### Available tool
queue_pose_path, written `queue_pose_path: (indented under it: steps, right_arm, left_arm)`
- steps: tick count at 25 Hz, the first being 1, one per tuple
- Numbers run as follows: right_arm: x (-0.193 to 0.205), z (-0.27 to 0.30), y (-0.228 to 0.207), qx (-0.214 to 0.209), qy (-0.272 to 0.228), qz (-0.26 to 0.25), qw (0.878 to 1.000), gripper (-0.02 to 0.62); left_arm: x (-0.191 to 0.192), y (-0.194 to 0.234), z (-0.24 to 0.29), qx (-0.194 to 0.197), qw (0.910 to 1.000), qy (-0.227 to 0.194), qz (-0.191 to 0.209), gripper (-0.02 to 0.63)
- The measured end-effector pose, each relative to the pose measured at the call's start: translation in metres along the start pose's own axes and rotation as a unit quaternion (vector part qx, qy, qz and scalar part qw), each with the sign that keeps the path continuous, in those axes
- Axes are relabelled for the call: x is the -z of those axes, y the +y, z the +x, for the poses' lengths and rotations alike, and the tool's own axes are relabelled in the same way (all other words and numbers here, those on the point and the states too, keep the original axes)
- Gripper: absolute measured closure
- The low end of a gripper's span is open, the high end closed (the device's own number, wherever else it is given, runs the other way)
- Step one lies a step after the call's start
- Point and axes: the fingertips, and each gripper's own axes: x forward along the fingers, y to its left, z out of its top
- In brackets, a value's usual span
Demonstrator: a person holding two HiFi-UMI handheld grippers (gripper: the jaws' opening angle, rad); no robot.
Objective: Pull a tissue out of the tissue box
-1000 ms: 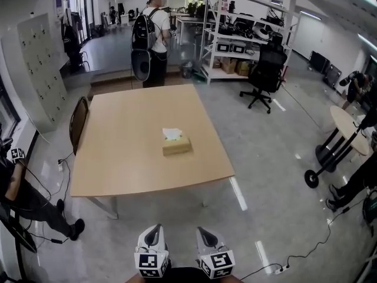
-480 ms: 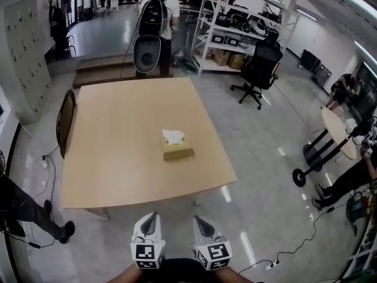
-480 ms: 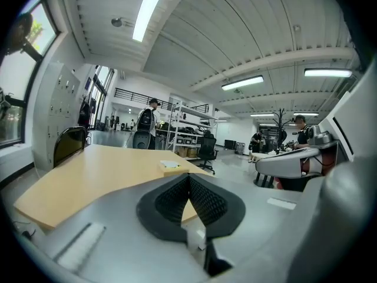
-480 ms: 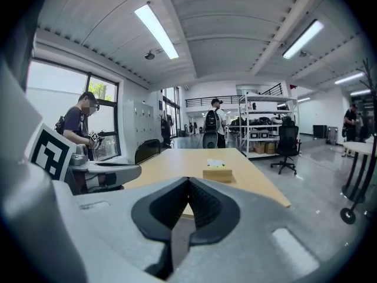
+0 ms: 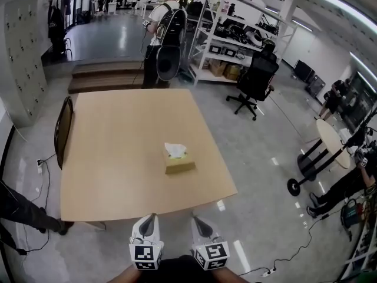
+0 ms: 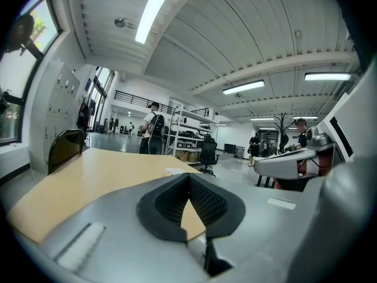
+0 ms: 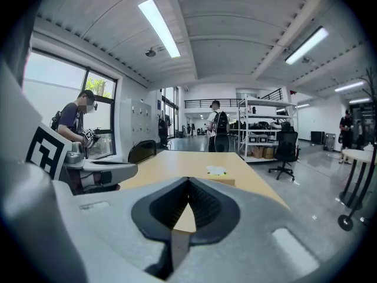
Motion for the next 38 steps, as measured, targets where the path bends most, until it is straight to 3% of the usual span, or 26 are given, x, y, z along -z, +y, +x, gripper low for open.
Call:
queue_pose_path:
  steps: [15, 38]
  right_arm:
    - [-0.015, 0.082, -0.004, -0.053, -0.006, -0.001, 0.999, 0.604]
    - [-0.05, 0.221, -0.122, -0.102, 0.016, 0.001, 0.995, 0.604]
  left_arm:
    - [0.002, 0.056, 0.038, -0.065, 0.9979, 0.007, 0.005, 0.588]
    - [-0.029, 0.072, 0.194, -0.124, 0.9915, 0.037, 0.016, 0.588]
